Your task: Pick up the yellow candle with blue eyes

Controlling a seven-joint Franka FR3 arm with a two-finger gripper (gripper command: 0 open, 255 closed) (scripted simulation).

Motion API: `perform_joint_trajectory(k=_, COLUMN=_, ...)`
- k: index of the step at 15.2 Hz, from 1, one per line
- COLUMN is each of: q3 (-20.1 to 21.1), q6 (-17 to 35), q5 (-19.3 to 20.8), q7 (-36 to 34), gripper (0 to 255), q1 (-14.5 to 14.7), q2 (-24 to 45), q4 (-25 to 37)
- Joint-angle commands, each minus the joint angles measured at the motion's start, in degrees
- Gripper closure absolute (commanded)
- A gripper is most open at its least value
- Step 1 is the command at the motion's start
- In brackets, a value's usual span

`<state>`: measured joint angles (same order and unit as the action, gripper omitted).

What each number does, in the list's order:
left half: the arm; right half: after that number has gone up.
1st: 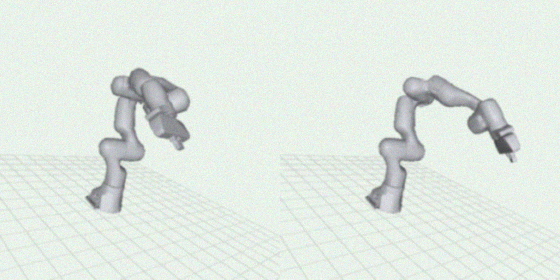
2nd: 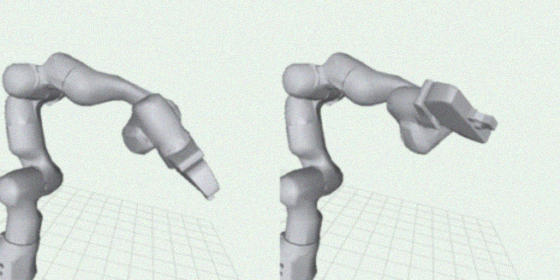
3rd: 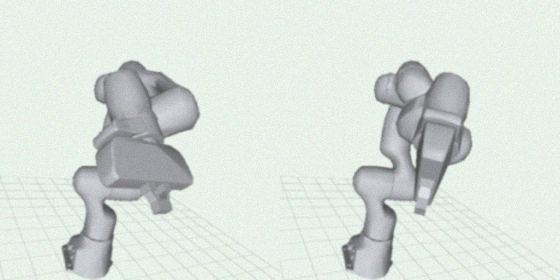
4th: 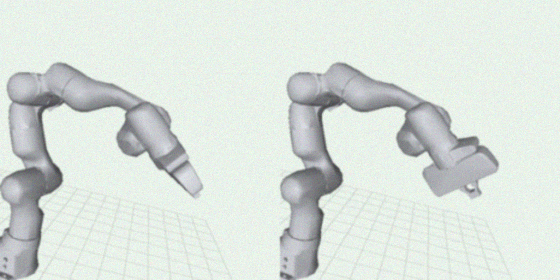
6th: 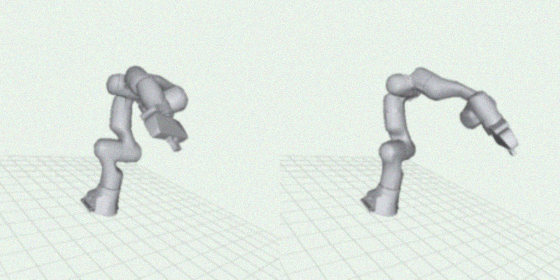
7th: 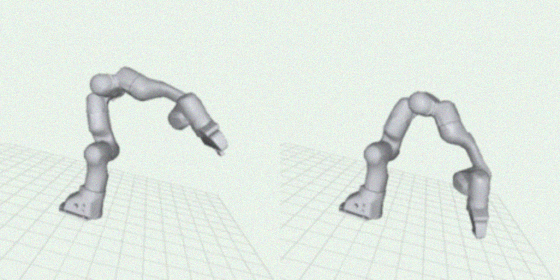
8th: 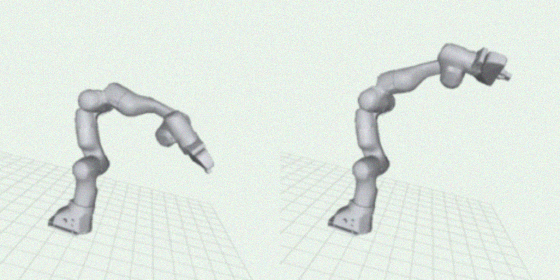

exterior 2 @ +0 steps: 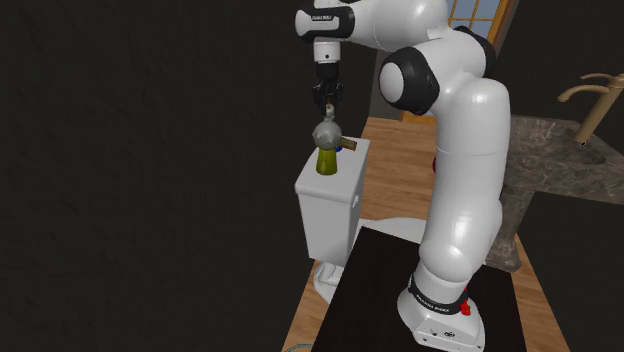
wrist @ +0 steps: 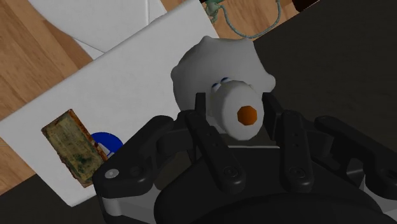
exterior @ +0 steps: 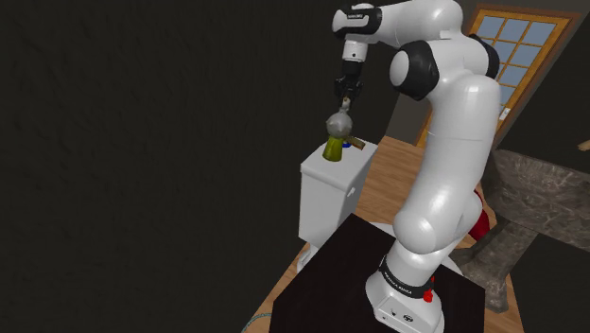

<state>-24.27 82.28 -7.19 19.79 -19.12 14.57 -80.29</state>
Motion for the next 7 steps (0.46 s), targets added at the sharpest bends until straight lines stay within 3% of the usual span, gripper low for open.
perform_joint_trajectory(k=1, q3=0.0, q6=-1.8, q5=-0.2, q7=0.0, gripper=255, q1=-0.2, q2=0.5, q4=2.3)
perform_joint_trajectory(k=7, q3=-0.1, q6=-5.5, q5=-0.7, q7=0.0, gripper=255, q1=-0.8, q2=1.6, q4=7.1)
